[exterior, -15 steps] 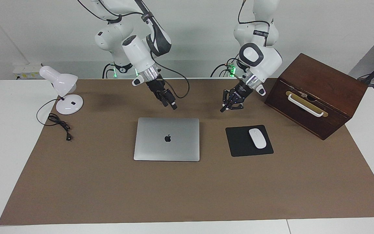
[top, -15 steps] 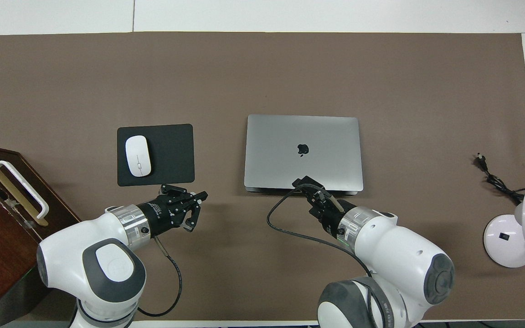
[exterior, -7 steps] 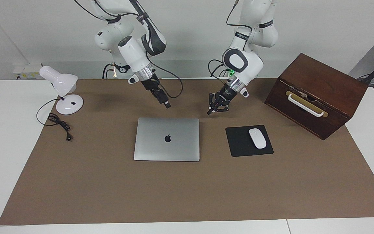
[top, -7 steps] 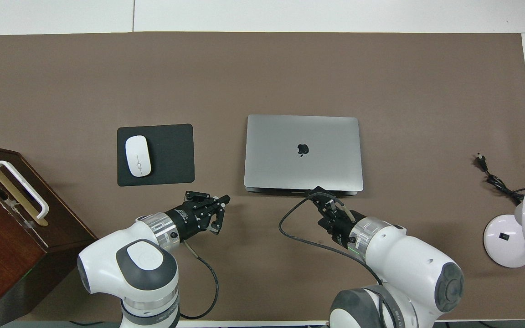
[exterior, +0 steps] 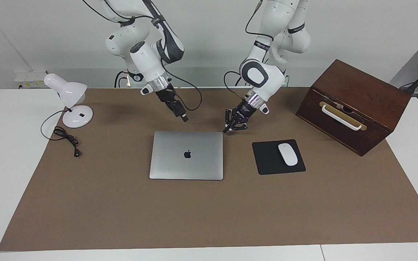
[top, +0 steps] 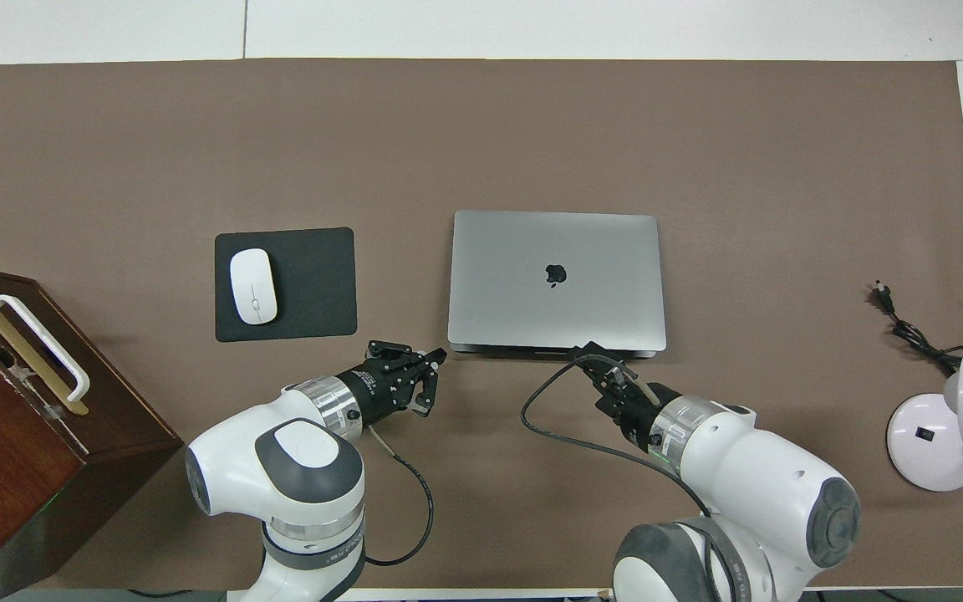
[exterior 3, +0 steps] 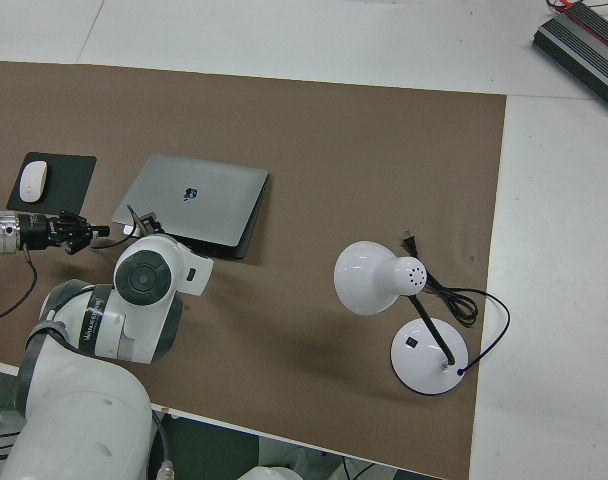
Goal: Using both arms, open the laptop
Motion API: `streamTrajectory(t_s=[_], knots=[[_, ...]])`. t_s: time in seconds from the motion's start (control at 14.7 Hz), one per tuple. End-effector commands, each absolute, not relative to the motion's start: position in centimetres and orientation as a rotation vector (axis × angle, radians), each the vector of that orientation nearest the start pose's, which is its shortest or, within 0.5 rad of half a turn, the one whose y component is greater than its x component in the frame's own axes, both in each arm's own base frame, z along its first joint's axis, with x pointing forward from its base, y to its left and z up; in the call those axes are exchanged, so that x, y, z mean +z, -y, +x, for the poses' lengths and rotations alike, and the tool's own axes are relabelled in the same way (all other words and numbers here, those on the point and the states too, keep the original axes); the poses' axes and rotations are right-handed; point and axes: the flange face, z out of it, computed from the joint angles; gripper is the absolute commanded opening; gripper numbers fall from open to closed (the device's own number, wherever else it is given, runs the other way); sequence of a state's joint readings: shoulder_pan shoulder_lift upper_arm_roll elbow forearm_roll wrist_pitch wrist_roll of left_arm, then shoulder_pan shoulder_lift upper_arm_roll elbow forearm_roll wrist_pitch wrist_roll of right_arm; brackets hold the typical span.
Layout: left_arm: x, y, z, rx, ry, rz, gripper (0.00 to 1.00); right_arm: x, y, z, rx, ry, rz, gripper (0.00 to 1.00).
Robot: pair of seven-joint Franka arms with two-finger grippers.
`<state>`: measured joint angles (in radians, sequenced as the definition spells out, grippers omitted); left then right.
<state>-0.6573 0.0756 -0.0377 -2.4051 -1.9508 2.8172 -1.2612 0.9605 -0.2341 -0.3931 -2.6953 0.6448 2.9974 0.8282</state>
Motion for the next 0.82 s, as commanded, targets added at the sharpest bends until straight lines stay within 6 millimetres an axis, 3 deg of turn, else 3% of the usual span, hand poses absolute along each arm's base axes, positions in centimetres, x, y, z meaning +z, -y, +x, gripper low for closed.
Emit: streamTrajectory(t_s=[0.0, 0.07, 0.75], knots=[[27.0, 27.9, 39.2, -0.689, -2.285, 0.866, 0.0, 33.7, -18.4, 38.3, -0.266, -1.041, -2.367, 1.0], [26.9, 28.7, 39.1, -0.687, -2.283, 0.885, 0.0, 33.6, -18.2, 38.4, -0.287, -1.048, -2.366, 1.0], [26.5, 30.0, 40.4, -0.663, -2.247, 0.939, 0.0, 33.1, -15.4, 40.0, -0.304, -1.187, -2.3, 1.0]])
